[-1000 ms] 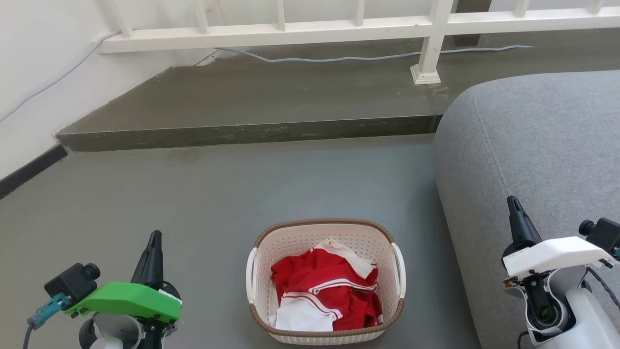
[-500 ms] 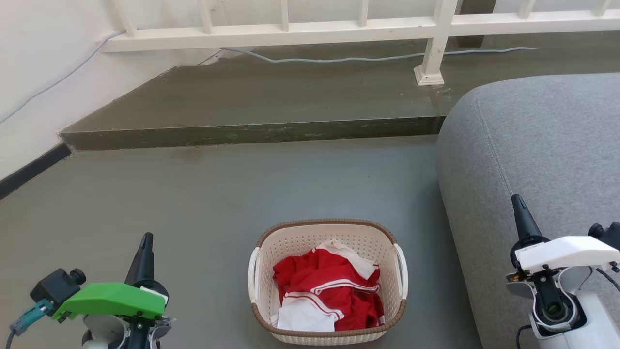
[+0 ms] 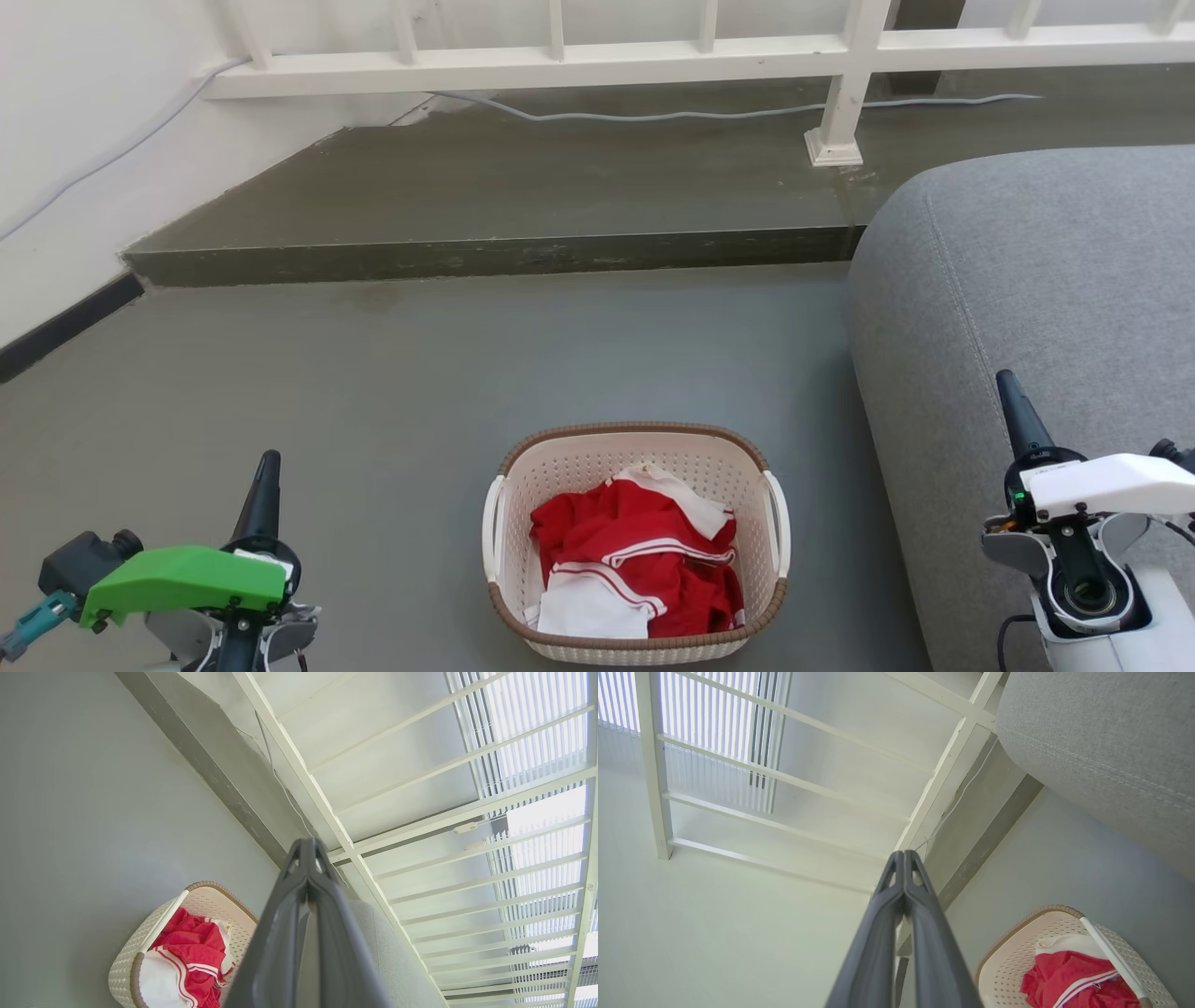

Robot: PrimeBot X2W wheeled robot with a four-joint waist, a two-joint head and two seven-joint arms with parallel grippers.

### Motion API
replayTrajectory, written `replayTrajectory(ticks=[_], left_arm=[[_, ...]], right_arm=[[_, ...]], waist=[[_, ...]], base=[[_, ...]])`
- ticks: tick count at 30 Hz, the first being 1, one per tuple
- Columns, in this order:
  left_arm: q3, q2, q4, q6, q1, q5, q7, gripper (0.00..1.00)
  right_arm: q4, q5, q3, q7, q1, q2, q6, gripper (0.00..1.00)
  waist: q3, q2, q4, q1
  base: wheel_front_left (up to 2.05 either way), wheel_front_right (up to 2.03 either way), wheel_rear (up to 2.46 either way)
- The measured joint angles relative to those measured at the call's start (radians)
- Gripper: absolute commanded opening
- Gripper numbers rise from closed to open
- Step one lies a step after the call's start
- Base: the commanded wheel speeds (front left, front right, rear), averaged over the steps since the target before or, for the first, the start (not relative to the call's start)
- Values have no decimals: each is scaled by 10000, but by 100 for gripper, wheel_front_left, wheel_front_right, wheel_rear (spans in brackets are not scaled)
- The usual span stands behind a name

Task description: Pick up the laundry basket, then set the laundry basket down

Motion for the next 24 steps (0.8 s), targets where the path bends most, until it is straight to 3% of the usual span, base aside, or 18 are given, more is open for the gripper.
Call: replayTrajectory(ticks=[24], left_arm=[[685, -19, 6, -102, -4, -3001, 848, 0]], right_arm=[[-242, 2964, -798, 848, 4, 293, 180, 0]], waist=[[-26, 0, 157, 0]], base=[[0, 0, 0]])
